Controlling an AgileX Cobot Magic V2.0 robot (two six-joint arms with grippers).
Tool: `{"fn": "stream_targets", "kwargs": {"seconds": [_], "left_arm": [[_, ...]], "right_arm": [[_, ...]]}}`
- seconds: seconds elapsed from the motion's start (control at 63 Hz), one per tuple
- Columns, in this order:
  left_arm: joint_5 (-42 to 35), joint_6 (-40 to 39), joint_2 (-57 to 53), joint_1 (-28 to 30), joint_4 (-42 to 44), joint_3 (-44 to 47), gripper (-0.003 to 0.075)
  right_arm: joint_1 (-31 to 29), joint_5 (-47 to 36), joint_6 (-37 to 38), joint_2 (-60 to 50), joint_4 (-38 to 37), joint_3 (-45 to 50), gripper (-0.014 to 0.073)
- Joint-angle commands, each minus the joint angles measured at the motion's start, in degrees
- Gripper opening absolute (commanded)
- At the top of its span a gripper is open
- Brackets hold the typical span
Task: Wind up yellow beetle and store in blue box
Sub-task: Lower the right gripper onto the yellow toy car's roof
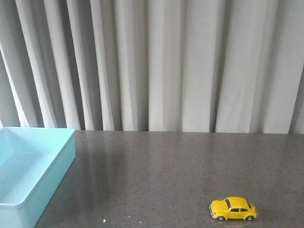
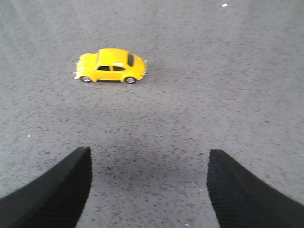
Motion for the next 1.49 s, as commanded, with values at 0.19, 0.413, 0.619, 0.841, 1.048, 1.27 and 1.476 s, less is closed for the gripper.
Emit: {"fn": "stream_targets", "kwargs": {"seconds": [0.19,0.413,0.619,0.841,1.048,1.27,1.476], "left_arm": [[-3.38,0.05,-0.25,-0.42,-0.36,-1.7,0.0451],[-3.65,0.05,-0.25,-0.42,-0.36,-1.7,0.0451],[-3.67,0.05,-0.25,-0.42,-0.44,-1.7,0.0451],[-3.59,0.05,-0.25,-0.42,-0.78,-1.7,0.0451],[-3.59,0.05,-0.25,-0.42,-0.78,-1.7,0.0451],[-3.6,0.0,-0.25,-0.42,-0.78,-1.7,0.0451],[-3.6,0.0,-0.25,-0.42,-0.78,-1.7,0.0451]], "right_arm": [[0.79,2.7,-8.75,18.62,9.0,-12.0,0.0542],[6.7,2.67,-2.61,30.98,2.21,-20.14,0.0581],[7.72,7.39,2.88,42.92,-1.3,-30.9,0.0582],[7.72,13.49,4.31,53.19,-0.14,-42.2,0.0582],[7.72,17.75,4.85,60.51,0.17,-49.44,0.0582],[7.72,17.91,4.85,64.19,0.15,-50.64,0.0582],[7.67,15.17,4.8,66.53,0.71,-50.64,0.0582]]}}
